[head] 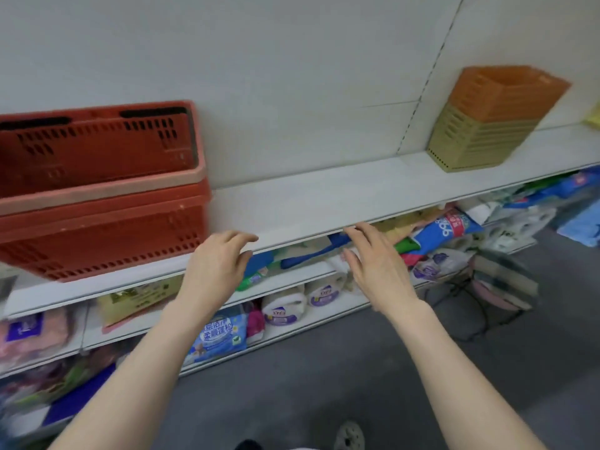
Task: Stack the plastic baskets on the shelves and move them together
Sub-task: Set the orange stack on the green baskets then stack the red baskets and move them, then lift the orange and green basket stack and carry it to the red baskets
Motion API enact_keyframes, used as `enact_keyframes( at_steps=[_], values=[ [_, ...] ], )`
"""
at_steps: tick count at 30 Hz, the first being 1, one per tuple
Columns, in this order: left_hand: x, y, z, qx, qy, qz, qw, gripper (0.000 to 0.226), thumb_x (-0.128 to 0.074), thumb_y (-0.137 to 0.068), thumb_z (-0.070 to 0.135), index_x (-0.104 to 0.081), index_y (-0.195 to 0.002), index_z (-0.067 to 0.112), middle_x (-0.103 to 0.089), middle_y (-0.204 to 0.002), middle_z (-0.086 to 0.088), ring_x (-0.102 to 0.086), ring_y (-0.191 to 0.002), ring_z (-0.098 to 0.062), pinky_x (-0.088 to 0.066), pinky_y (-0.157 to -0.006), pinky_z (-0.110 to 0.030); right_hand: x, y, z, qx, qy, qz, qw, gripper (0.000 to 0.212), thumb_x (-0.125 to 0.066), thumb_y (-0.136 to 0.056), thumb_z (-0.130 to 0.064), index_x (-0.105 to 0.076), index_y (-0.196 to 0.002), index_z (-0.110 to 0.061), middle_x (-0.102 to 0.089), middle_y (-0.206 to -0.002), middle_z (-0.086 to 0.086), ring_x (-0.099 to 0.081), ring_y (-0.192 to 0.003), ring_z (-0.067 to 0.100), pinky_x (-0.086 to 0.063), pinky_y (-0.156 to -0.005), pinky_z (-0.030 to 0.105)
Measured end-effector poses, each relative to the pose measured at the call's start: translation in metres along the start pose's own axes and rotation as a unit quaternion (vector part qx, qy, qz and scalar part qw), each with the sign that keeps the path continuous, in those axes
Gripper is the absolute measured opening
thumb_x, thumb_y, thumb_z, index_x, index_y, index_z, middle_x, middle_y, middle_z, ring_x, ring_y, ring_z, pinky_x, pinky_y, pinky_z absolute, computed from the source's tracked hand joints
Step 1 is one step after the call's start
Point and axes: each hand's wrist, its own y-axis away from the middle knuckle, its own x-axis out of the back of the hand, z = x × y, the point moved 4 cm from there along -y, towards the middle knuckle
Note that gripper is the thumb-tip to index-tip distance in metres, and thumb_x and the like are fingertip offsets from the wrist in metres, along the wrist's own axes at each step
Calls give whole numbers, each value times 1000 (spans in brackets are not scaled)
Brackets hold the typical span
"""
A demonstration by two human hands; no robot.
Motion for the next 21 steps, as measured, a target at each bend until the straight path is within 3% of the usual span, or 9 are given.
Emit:
enact_keyframes(
  at_steps=[4, 9, 16, 21],
  values=[
    [-70, -24, 93, 22, 95, -39, 995, 25, -61, -89, 20, -68, -114, 22, -70, -111, -1, -65, -101, -27, -52, -84, -39, 14, 43, 98, -117, -80, -4, 990, 33, -53, -98, -22, -61, -128, -11, -62, -124, 8, -59, -112, 25, -47, -93, 35],
    [-159, -46, 224, 9, 225, -112, 968, 27, -60, -91, 23, -67, -116, 24, -70, -111, 5, -66, -99, -15, -52, -84, -35, 25, 96, 198, -304, -220, 17, 927, 26, -52, -100, -28, -66, -120, -19, -69, -106, -6, -63, -97, 10, -43, -80, 22],
    [-233, -102, 351, -61, 252, -178, 949, 29, -56, -93, 30, -65, -120, 25, -68, -115, 6, -64, -99, -12, -52, -87, -34, 54, 96, 306, -375, -233, 68, 895, 23, -51, -100, -24, -67, -116, -19, -71, -103, -2, -62, -92, 9, -37, -74, 16],
    [-279, -177, 401, -77, 262, -177, 946, 29, -55, -92, 34, -66, -117, 25, -68, -115, 6, -63, -99, -12, -49, -84, -28, 68, 55, 383, -394, -229, 109, 883, 23, -52, -100, -23, -68, -116, -17, -72, -106, -3, -62, -94, 8, -43, -81, 20]
  ],
)
